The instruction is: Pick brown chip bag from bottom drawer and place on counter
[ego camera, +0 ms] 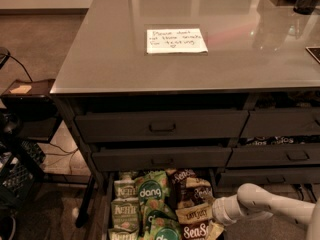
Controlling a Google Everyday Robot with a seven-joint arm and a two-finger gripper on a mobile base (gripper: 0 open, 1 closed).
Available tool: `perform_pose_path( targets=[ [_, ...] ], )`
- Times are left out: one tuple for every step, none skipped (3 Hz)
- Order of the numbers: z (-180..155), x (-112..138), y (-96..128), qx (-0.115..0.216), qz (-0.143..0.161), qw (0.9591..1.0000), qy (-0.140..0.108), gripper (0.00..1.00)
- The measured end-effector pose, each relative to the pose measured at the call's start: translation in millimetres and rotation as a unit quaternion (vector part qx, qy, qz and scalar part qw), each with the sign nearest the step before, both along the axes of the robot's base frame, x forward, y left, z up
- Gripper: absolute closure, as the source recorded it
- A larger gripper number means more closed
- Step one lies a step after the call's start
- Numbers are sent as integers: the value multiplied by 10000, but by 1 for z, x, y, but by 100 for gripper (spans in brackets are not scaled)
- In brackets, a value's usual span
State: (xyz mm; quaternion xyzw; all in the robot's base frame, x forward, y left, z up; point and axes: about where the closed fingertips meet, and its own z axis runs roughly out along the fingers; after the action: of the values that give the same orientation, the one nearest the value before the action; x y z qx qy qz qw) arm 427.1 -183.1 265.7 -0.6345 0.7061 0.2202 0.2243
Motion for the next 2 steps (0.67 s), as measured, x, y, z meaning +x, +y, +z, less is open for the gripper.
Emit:
perform_pose_path(
  targets=[
    [-19,-1,2,22,159,9998,133,0],
    [-41,0,2,22,252,9993,289,0]
  ],
)
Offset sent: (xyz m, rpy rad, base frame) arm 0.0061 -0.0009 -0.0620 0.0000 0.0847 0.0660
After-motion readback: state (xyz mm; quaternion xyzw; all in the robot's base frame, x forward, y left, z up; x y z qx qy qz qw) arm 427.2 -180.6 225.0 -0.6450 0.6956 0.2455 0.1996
